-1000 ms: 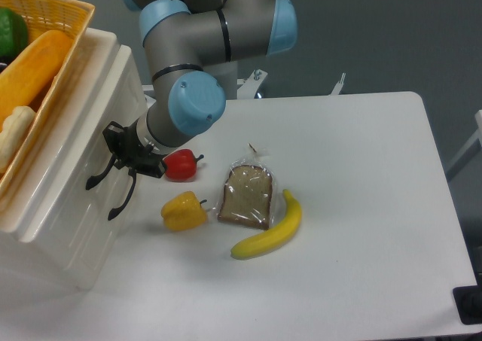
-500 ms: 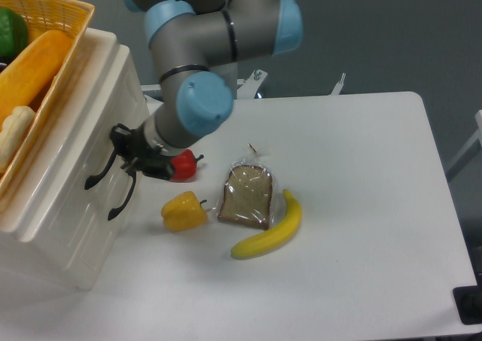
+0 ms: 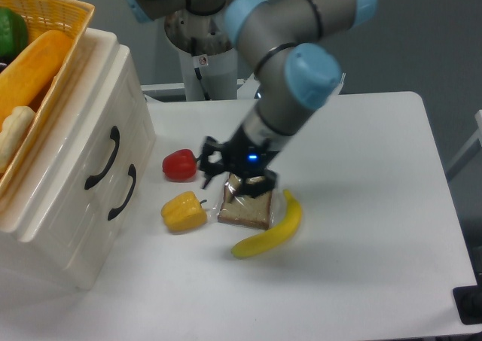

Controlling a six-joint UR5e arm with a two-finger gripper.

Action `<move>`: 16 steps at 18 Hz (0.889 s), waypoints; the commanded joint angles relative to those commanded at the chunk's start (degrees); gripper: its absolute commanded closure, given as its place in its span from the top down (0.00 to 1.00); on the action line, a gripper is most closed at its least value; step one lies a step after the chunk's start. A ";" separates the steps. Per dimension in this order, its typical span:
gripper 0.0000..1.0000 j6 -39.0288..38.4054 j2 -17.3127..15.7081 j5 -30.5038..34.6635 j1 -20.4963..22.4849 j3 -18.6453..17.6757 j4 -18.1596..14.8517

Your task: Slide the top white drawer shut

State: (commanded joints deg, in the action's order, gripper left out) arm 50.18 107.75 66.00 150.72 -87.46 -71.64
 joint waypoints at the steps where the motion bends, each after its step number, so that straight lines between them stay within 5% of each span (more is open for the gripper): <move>1: 0.99 0.09 0.53 0.09 0.71 0.35 0.18; 6: 1.00 7.27 3.25 5.70 2.29 0.88 4.12; 10: 1.00 13.53 5.54 16.77 3.96 1.15 6.76; 16: 1.00 27.75 5.89 17.85 9.41 1.23 7.30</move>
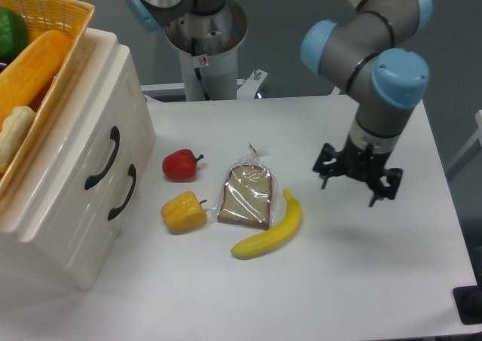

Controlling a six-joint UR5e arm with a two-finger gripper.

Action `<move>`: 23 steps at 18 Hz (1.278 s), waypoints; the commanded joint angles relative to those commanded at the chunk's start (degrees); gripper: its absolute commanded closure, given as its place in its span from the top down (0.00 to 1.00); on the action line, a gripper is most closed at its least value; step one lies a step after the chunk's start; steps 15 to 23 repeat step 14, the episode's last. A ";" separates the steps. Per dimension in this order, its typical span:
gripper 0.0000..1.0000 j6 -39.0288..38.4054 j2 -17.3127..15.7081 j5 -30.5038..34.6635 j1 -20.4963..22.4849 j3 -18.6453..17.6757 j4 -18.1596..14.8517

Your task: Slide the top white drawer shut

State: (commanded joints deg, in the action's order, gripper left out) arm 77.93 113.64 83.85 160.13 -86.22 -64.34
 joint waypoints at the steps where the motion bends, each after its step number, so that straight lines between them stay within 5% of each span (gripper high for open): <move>1: 1.00 2.03 0.35 0.44 0.36 -0.17 -0.09; 10: 1.00 10.48 4.22 9.75 1.33 0.35 -0.09; 23: 1.00 10.57 5.01 9.93 1.68 0.97 -0.09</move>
